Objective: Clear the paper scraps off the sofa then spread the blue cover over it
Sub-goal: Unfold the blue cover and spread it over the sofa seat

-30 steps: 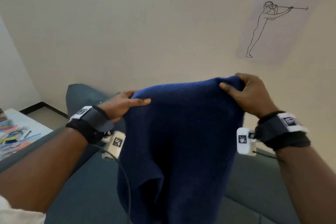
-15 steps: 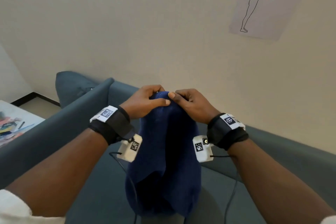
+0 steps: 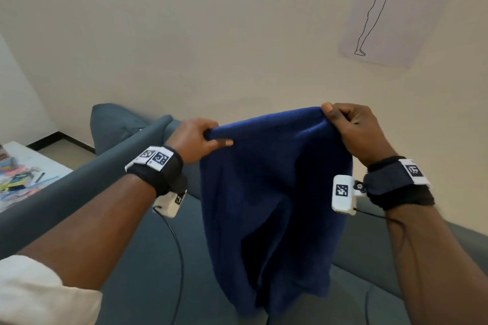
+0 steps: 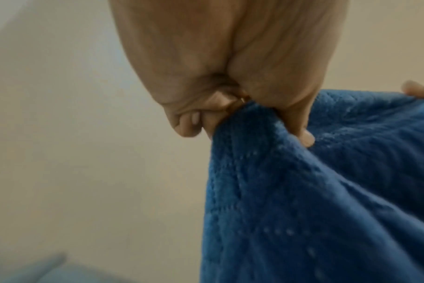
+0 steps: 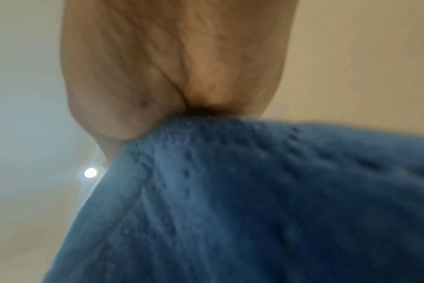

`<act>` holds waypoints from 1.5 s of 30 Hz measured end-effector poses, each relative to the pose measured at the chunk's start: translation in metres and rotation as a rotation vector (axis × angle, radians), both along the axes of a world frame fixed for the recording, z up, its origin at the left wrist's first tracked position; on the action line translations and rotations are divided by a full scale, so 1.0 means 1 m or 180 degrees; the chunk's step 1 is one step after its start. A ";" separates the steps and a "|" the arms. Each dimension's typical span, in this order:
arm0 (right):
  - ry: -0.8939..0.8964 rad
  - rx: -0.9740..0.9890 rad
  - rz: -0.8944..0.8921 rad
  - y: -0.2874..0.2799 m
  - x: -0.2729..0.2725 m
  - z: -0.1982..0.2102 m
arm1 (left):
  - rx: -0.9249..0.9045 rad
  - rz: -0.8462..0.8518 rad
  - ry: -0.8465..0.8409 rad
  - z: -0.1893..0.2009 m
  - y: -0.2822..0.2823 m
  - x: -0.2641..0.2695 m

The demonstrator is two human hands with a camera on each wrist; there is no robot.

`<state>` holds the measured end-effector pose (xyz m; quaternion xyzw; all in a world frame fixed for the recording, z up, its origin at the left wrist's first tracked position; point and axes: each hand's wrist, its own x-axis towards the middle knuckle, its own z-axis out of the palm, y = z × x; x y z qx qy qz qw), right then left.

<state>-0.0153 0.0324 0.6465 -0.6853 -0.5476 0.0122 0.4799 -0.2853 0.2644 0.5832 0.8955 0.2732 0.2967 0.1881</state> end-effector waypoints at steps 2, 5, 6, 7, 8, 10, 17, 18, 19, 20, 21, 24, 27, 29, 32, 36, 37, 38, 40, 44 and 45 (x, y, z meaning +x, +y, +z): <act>-0.0126 -0.0041 -0.0182 -0.011 0.004 -0.003 | 0.0591 0.0397 -0.0238 0.030 -0.007 0.005; -0.0397 -0.0214 -0.0379 -0.020 0.001 -0.011 | 0.0186 0.0041 -0.0418 0.049 -0.013 0.012; -0.0361 -0.0243 -0.0428 -0.021 -0.002 -0.014 | -0.0248 -0.0302 -0.0448 0.050 -0.014 0.013; -0.0263 -0.0251 -0.0426 -0.021 -0.008 -0.017 | -0.0659 -0.0629 -0.0455 0.048 -0.017 0.014; -0.0162 -0.0274 -0.0353 -0.019 -0.017 -0.018 | -0.0976 -0.0902 -0.0451 0.044 -0.023 0.015; 0.0050 -0.0319 0.0052 -0.010 -0.035 -0.025 | -0.1441 -0.1366 -0.0415 0.036 -0.042 0.021; 0.0731 -0.0176 0.1010 0.014 -0.082 -0.035 | -0.3297 -0.2055 -0.0930 0.034 -0.098 0.027; 0.0800 -0.0166 0.0983 0.016 -0.082 -0.034 | -0.3405 -0.2097 -0.0922 0.036 -0.097 0.022; 0.0817 -0.0241 0.0968 0.018 -0.084 -0.032 | -0.3407 -0.2141 -0.0861 0.037 -0.096 0.019; 0.0817 -0.0395 0.1015 0.020 -0.087 -0.031 | -0.3354 -0.2140 -0.0777 0.038 -0.094 0.017; 0.0774 -0.0576 0.1090 0.023 -0.090 -0.032 | -0.3253 -0.2111 -0.0688 0.036 -0.091 0.016; 0.0510 -0.0861 0.1185 0.025 -0.099 -0.035 | -0.3118 -0.1965 -0.0419 0.028 -0.080 0.008; 0.0426 -0.0869 0.1140 0.012 -0.089 -0.026 | -0.3875 -0.1977 -0.0185 0.019 -0.068 -0.007; 0.0356 -0.0746 0.1173 0.000 -0.085 -0.019 | -0.4372 -0.2059 0.0091 0.014 -0.064 -0.015; 0.0587 -0.0421 0.1120 -0.006 -0.074 -0.009 | -0.4229 -0.1771 0.0543 -0.002 -0.057 -0.015; 0.0800 -0.0003 0.0823 -0.020 -0.039 0.012 | -0.2885 -0.1115 0.1188 -0.030 -0.038 -0.019; 0.0880 0.0068 0.0703 -0.024 -0.027 0.015 | -0.2683 -0.0964 0.1230 -0.036 -0.033 -0.022; 0.0920 0.0094 0.0590 -0.028 -0.017 0.016 | -0.2577 -0.0814 0.1215 -0.042 -0.026 -0.024; 0.0885 -0.0027 0.0405 -0.035 0.004 0.012 | -0.2394 -0.0708 0.1209 -0.043 -0.020 -0.025; 0.0146 -0.0818 -0.0360 -0.032 0.031 -0.018 | -0.2057 -0.0631 0.1233 -0.025 -0.025 -0.021; -0.0099 -0.0964 -0.0562 -0.027 0.031 -0.027 | -0.2055 -0.0681 0.1031 -0.020 -0.029 -0.019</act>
